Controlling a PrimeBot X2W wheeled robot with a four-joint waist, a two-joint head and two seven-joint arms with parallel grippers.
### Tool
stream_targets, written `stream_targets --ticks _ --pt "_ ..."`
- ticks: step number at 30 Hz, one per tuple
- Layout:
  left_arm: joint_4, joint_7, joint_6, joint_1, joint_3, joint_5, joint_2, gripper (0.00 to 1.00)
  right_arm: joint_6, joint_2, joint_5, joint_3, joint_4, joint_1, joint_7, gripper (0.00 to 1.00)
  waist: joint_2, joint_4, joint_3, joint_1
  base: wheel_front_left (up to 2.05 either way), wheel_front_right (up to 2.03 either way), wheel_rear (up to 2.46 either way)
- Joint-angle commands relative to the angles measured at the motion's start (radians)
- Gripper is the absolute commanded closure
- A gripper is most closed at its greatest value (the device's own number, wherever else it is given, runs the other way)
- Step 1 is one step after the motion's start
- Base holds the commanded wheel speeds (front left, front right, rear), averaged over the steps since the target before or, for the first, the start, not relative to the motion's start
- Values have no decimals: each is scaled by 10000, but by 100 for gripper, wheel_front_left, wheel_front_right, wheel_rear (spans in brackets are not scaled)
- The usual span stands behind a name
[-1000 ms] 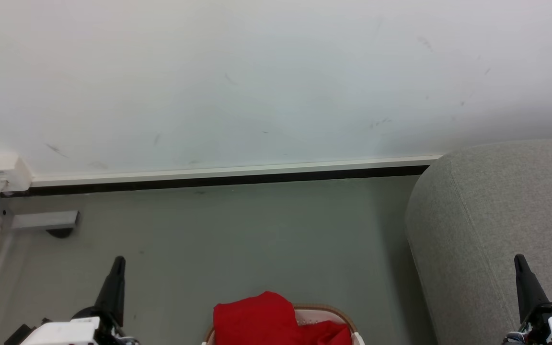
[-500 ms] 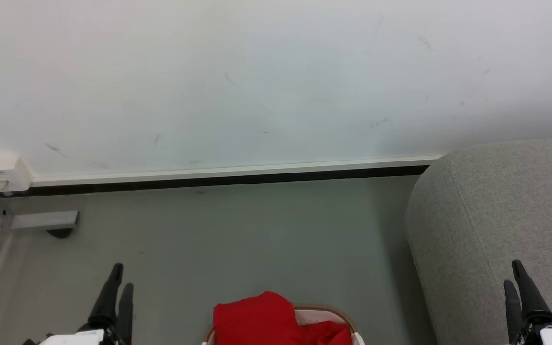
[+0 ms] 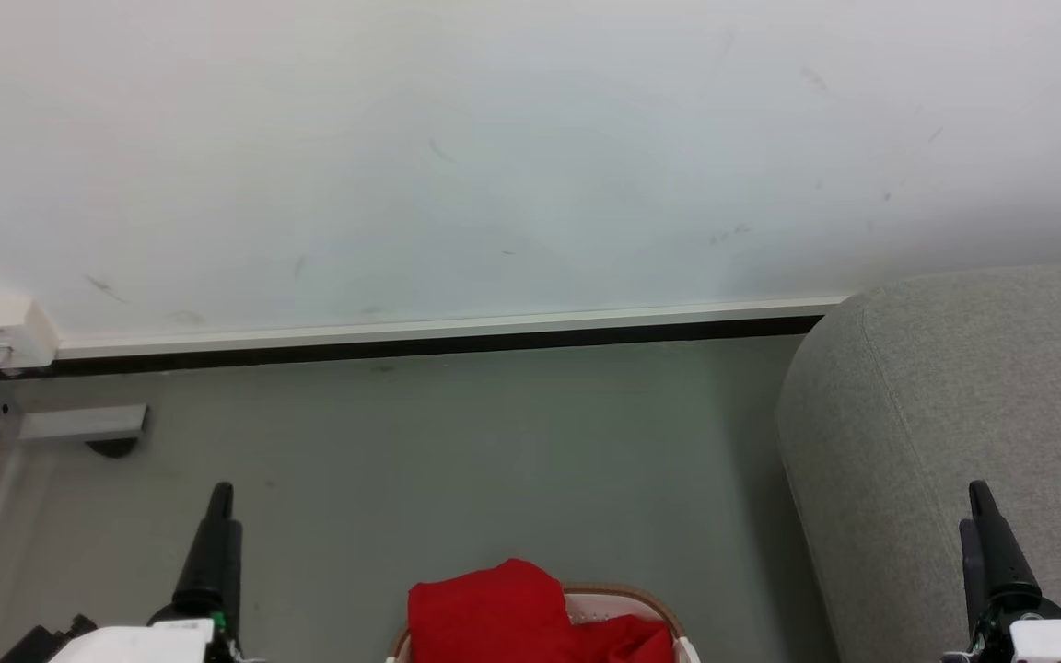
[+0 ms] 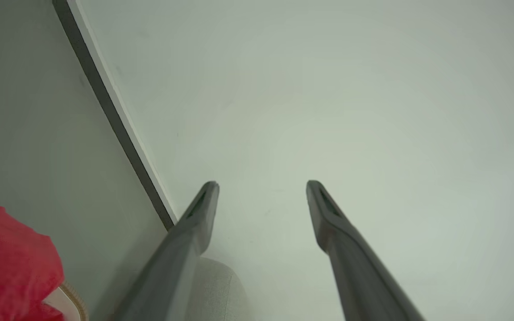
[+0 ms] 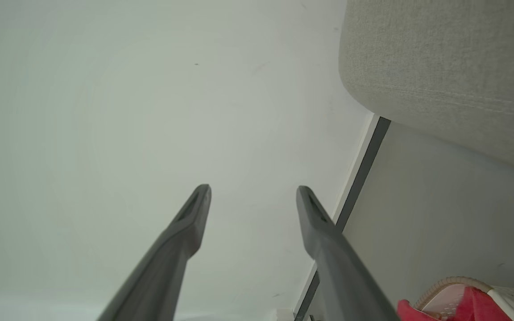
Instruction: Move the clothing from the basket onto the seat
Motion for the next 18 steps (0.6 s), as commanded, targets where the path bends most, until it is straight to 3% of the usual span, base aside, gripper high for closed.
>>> stream_targets --ticks 1,18 --pt "-266 -66 -37 -95 36 303 72 0 -3 -100 -233 43 -226 -217 -77 0 0 -8 1 0 0 0 0" --pt "-1023 -758 331 169 -115 3996 72 0 -6 -110 -3328 537 -509 -238 -768 0 0 -90 29 0 0 0 0"
